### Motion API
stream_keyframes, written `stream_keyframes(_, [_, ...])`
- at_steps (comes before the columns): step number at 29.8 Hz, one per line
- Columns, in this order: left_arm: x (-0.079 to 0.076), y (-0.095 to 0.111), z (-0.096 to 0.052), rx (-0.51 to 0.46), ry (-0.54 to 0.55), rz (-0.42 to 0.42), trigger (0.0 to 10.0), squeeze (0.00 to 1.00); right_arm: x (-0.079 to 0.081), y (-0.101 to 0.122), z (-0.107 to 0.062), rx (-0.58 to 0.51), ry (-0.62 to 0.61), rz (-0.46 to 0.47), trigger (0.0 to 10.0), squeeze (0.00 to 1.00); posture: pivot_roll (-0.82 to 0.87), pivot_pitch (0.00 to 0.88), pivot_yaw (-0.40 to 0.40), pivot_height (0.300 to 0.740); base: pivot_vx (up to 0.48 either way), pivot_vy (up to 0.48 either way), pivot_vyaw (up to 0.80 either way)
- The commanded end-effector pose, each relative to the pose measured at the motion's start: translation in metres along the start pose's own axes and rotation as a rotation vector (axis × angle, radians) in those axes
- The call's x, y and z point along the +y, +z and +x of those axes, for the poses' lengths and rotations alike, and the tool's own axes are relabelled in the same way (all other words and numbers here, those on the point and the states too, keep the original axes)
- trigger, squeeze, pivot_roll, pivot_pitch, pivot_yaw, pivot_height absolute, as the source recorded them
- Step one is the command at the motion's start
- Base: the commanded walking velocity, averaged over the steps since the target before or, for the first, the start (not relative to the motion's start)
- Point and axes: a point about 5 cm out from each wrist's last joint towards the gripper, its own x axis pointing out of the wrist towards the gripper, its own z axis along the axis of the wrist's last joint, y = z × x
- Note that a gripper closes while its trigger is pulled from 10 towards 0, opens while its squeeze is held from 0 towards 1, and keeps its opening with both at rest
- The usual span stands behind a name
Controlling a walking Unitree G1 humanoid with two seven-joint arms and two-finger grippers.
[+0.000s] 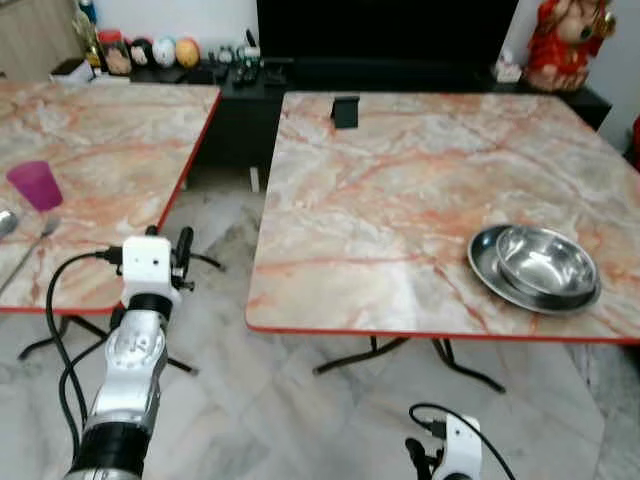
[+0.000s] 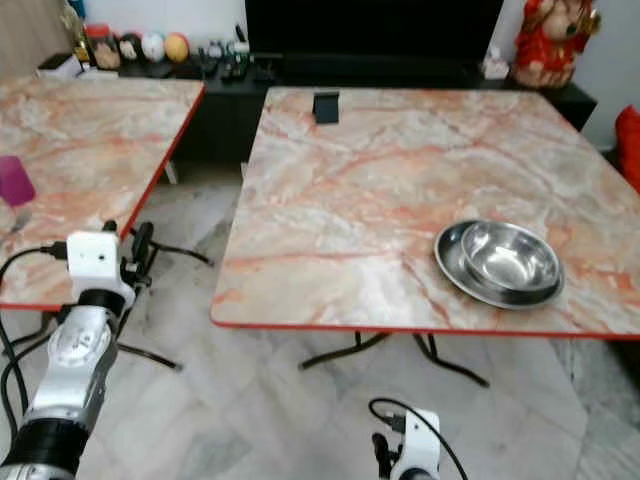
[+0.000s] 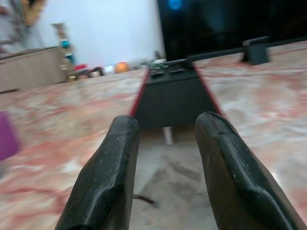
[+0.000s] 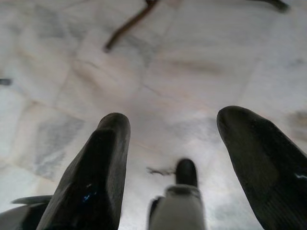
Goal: Setting the table
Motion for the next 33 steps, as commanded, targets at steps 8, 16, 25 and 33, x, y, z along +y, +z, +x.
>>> stream_keyframes(8, [0.005,-0.038,-0.012,0.174,0.037,-0.057,10.0,0.0,-0.004,-0.001,-0.001,0.004,-0.012,0.002,10.0,0.0,0.01,0.0,-0.003,0.74,0.0,0.0,0.0])
stream_keyframes(16, [0.004,-0.063,-0.024,0.298,0.022,-0.057,10.0,0.0,-0.004,-0.001,-0.001,0.004,-0.012,0.005,10.0,0.0,0.01,0.0,-0.001,0.74,0.0,0.0,0.0])
stream_keyframes(25, [0.012,-0.101,-0.054,0.497,0.043,0.016,10.0,0.0,-0.004,-0.001,-0.001,0.005,-0.015,0.006,10.0,0.0,0.01,0.0,0.003,0.74,0.0,0.0,0.0])
stream_keyframes(33, [0.006,-0.143,-0.102,0.796,-0.061,0.0,10.0,0.0,-0.004,-0.002,-0.001,0.005,-0.015,0.007,10.0,0.0,0.0,0.0,0.001,0.74,0.0,0.0,0.0])
